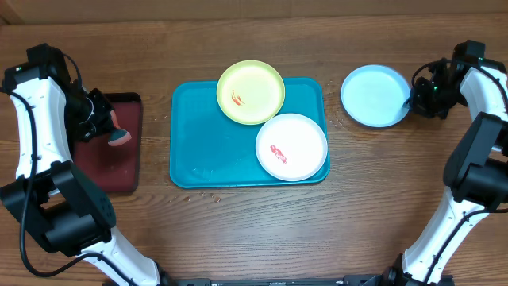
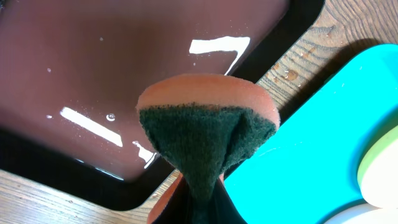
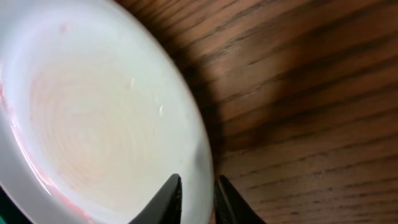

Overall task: Clean dirty plates on tray and stack at the side
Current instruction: 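Carry the light blue plate right and set it on the table, then reach the right gripper to the yellow plate and pull it onto the tray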

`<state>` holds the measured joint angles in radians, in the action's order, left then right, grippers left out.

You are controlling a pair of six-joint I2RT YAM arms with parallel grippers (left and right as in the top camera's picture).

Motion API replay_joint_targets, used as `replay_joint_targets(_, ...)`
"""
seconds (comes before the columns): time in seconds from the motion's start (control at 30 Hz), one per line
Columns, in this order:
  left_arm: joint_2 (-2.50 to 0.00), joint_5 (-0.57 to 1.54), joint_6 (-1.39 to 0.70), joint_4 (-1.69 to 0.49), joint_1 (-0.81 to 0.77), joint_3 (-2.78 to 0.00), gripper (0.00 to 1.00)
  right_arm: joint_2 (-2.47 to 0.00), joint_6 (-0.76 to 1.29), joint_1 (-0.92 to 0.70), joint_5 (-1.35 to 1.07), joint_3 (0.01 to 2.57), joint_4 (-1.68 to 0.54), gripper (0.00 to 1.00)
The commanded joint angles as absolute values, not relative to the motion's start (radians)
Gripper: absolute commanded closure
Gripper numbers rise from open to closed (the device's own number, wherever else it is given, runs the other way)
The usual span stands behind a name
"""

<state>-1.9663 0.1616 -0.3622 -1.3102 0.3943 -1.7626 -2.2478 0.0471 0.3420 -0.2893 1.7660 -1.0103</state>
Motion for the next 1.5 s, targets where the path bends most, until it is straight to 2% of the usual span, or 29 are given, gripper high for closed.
replay_joint_targets(0.0, -1.967, 0.173, -0.336, -1.308, 0.392, -1.769, 0.96, -2.232, 0.057, 0.336, -0.303, 1.787, -1.029, 0.72)
replay_joint_targets(0.23, -1.967, 0.173, -0.336, -1.307, 0.392, -1.769, 0.96, -2.146, 0.056, 0.332, -0.437, 1.920, -1.139, 0.56)
replay_joint_targets(0.3, -1.967, 0.174, -0.336, -1.304, 0.391, -1.769, 0.96, -2.121, 0.046, 0.320, -0.524, 1.960, -1.137, 0.49)
replay_joint_targets(0.5, -1.967, 0.173, -0.336, -1.300, 0.377, -1.769, 0.96, -2.098, -0.007, 0.192, -0.630, 1.997, -0.970, 0.31)
replay_joint_targets(0.6, -1.967, 0.173, -0.336, -1.300, 0.362, -1.769, 0.96, -2.114, -0.061, 0.089, -0.600, 1.993, -0.876, 0.31)
replay_joint_targets(0.87, -1.968, 0.172, -0.334, -1.288, 0.309, -1.769, 0.96, -2.225, -0.101, -0.204, -0.221, 1.990, -0.646, 0.28)
replay_joint_targets(1.1, -1.968, 0.173, -0.317, -1.279, 0.270, -1.769, 0.96, -2.320, -0.123, -0.335, -0.058, 1.990, -0.541, 0.23)
replay_joint_targets(1.47, -1.968, 0.172, -0.316, -1.258, 0.221, -1.769, 0.96, -2.382, -0.166, -0.360, -0.125, 1.989, -0.558, 0.39)
